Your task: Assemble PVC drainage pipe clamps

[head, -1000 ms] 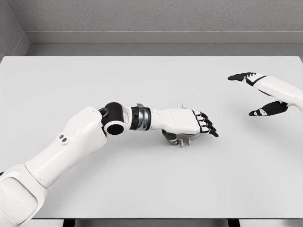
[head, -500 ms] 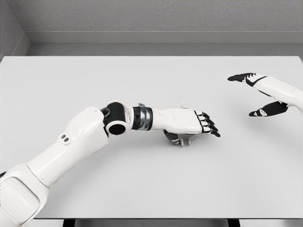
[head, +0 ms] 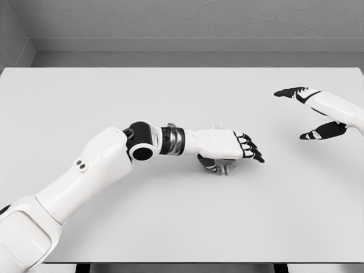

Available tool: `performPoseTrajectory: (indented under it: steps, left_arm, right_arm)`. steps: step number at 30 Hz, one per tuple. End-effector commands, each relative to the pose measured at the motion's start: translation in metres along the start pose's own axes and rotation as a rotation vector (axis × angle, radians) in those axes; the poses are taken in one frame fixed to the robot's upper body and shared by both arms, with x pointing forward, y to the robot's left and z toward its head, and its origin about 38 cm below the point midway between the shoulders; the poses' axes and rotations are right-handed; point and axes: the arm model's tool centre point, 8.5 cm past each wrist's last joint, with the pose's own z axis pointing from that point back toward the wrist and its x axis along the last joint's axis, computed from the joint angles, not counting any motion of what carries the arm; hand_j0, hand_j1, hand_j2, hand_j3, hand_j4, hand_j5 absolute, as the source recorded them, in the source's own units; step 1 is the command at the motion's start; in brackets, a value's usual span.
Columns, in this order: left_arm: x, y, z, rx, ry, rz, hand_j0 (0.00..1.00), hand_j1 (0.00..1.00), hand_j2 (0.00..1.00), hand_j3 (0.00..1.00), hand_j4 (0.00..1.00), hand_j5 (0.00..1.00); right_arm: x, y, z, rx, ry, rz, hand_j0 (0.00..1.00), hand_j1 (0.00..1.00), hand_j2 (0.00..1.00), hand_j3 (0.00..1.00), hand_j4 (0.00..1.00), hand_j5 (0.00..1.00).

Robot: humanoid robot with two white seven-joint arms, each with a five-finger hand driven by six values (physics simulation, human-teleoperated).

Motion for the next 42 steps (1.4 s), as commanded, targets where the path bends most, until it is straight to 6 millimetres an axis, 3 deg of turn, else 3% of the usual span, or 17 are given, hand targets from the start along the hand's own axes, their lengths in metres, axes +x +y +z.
performPoseTrajectory:
  steps: [1,24,28,30,32,42]
  left_arm:
    - [0.0,0.003,0.003,0.013,0.0,0.0,0.99,0.99,0.99,0.99,0.99,0.99]
    - [-0.004,0.011,0.037,0.089,-0.022,0.081,1.0,1.0,1.0,1.0,1.0,1.0]
    - [-0.029,0.022,0.075,0.127,0.044,0.107,1.0,1.0,1.0,1.0,1.0,1.0]
    - [-0.056,0.019,0.098,0.147,0.136,0.145,1.0,1.0,1.0,1.0,1.0,1.0]
    - [-0.089,0.004,0.119,0.159,0.244,0.236,1.0,1.0,1.0,1.0,1.0,1.0]
    - [-0.08,-0.003,0.088,0.084,0.222,0.192,1.0,1.0,1.0,1.0,1.0,1.0]
  right_arm:
    - [0.0,-0.001,0.0,-0.005,-0.001,-0.006,1.0,1.0,1.0,1.0,1.0,1.0]
    - [0.001,0.0,0.0,-0.004,-0.004,-0.006,1.0,1.0,1.0,1.0,1.0,1.0]
    - [0.001,0.0,0.0,-0.004,-0.004,-0.006,1.0,1.0,1.0,1.0,1.0,1.0]
    - [0.002,0.001,-0.003,-0.005,-0.009,-0.01,1.0,1.0,1.0,1.0,1.0,1.0]
    - [0.002,0.004,-0.005,0.001,-0.012,-0.014,1.0,1.0,1.0,1.0,1.0,1.0]
    - [-0.01,0.006,-0.003,0.005,0.021,-0.031,1.0,1.0,1.0,1.0,1.0,1.0]
